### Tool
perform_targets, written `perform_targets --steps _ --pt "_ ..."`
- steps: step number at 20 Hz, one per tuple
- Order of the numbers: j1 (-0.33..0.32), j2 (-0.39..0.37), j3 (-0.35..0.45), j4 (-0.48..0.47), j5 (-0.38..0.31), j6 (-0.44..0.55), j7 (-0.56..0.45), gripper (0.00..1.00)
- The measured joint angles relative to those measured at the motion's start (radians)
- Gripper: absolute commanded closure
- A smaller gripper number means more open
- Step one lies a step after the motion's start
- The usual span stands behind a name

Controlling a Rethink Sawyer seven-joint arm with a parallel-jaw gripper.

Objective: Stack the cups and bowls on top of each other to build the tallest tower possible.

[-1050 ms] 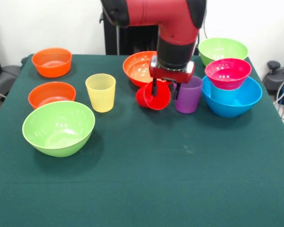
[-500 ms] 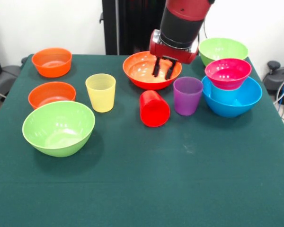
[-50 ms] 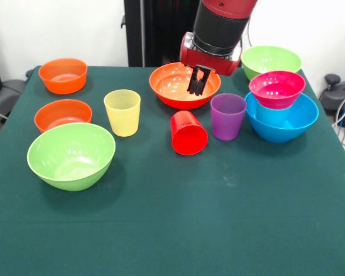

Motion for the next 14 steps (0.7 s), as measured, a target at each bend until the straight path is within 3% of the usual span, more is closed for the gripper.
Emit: perform_targets --steps 12,13,14 --pt "-0.007 0.001 0.0 -0.001 0.0 0.0 0.0 1.0" --pt "-0.009 0.001 0.0 -0.001 0.0 0.0 0.0 0.0" --pt "-0.012 0.001 0.0 -0.001 0.0 0.0 0.0 0.0"
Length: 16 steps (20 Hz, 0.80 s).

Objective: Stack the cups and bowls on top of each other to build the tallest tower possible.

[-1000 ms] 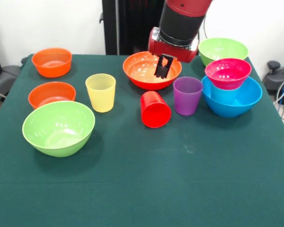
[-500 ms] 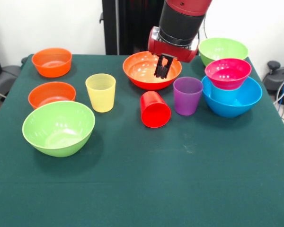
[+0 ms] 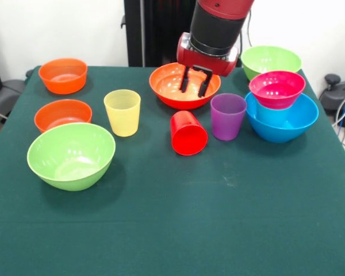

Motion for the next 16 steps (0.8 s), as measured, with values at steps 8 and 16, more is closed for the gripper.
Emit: perform_targets --steps 8,16 --pt "-0.004 0.0 0.0 0.0 0.002 0.0 0.0 0.0" --pt "-0.009 -0.021 0.025 0.006 0.046 0.0 0.0 0.0"
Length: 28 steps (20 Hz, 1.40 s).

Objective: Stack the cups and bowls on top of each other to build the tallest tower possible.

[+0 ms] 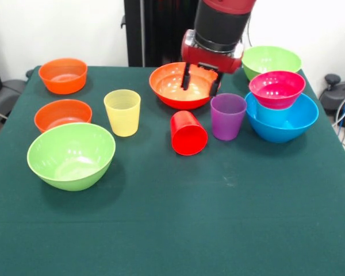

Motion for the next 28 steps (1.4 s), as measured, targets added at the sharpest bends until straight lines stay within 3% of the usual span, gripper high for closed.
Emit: perform_targets --steps 10,19,28 --pt "-0.082 -0.041 0.146 0.074 0.14 0.0 0.0 0.0" --pt "-0.145 -0.059 0.208 0.132 0.121 0.0 0.0 0.0" --pt "-0.224 -0.058 0.227 0.15 0.024 0.0 -0.001 0.0"
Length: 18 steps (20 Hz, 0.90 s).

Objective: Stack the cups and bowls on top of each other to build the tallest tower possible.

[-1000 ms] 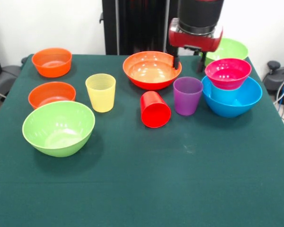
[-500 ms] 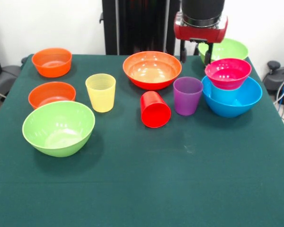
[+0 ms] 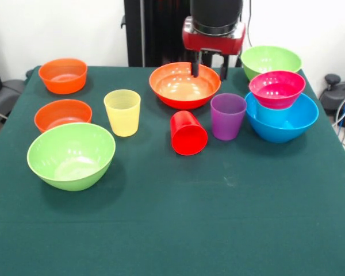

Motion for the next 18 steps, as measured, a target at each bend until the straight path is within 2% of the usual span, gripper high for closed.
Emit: perform_targets --steps 9,18 --pt "0.0 0.04 0.01 0.0 -0.05 -0.015 0.0 0.0" --pt "0.05 0.138 0.015 -0.001 -0.075 -0.089 0.0 0.0"
